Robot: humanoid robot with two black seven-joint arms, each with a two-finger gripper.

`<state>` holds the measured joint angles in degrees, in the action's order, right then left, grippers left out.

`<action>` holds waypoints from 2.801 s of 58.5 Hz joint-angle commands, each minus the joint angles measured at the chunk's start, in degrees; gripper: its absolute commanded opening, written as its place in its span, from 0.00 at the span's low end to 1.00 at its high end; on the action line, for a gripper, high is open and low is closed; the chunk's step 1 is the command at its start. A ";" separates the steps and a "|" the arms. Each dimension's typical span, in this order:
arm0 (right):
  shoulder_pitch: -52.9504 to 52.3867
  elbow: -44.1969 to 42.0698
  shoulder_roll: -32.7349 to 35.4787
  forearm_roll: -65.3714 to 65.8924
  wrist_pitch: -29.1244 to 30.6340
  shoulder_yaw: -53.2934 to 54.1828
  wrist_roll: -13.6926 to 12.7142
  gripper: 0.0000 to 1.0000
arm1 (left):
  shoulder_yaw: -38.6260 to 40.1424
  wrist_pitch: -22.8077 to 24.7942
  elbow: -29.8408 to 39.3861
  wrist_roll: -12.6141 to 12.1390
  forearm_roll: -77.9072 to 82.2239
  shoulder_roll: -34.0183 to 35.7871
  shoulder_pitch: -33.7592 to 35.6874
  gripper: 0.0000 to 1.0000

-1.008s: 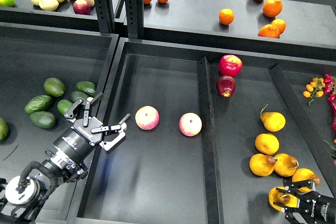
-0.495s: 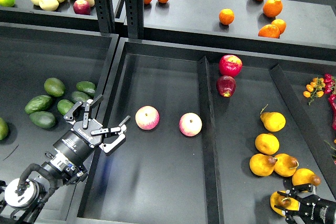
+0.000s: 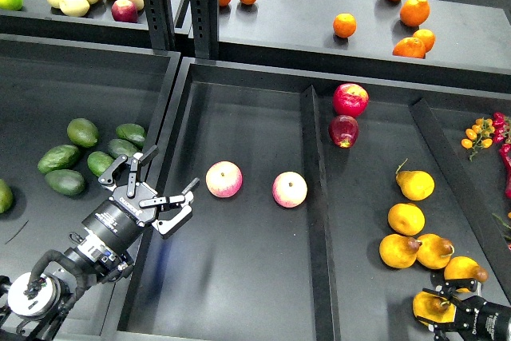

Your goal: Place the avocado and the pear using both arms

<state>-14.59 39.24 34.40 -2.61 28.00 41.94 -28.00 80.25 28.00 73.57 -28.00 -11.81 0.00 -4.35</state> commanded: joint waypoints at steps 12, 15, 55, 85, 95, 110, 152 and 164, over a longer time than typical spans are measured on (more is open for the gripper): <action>-6.49 2.07 2.96 -2.75 0.00 0.16 0.00 0.99 | -0.01 0.00 0.00 0.00 -0.05 0.00 -0.05 0.99; -8.08 1.98 2.61 -3.98 0.00 0.60 0.00 0.99 | -0.01 0.00 0.00 0.00 -0.05 0.00 -0.05 0.99; -7.47 -2.23 -29.20 -7.59 -0.31 29.42 0.00 0.99 | -0.62 0.00 0.00 0.00 0.03 0.00 -0.05 0.99; 0.44 -2.85 -34.40 -8.11 0.00 31.27 3.21 0.99 | -1.06 0.00 -0.27 0.00 0.03 0.00 -0.13 0.99; 4.92 0.05 -34.40 -12.85 0.00 31.54 4.36 0.99 | -1.15 0.00 -0.62 0.00 0.03 0.00 -0.13 0.99; 10.11 5.85 -34.40 -16.64 0.00 31.45 4.36 0.99 | -2.46 0.00 -1.14 0.00 -1.81 0.00 -0.05 0.99; 7.74 20.26 -34.40 -19.62 0.00 31.37 12.79 0.99 | -7.82 0.00 -3.70 5.50 -2.07 0.00 12.43 0.99; 11.07 20.88 -34.40 -20.95 0.00 31.10 12.79 0.99 | -9.06 0.00 -2.20 6.55 -2.16 0.00 11.38 0.99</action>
<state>-5.58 59.83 0.00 -23.18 28.00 73.25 -15.22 71.55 28.00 70.50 -21.94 -13.96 0.00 7.95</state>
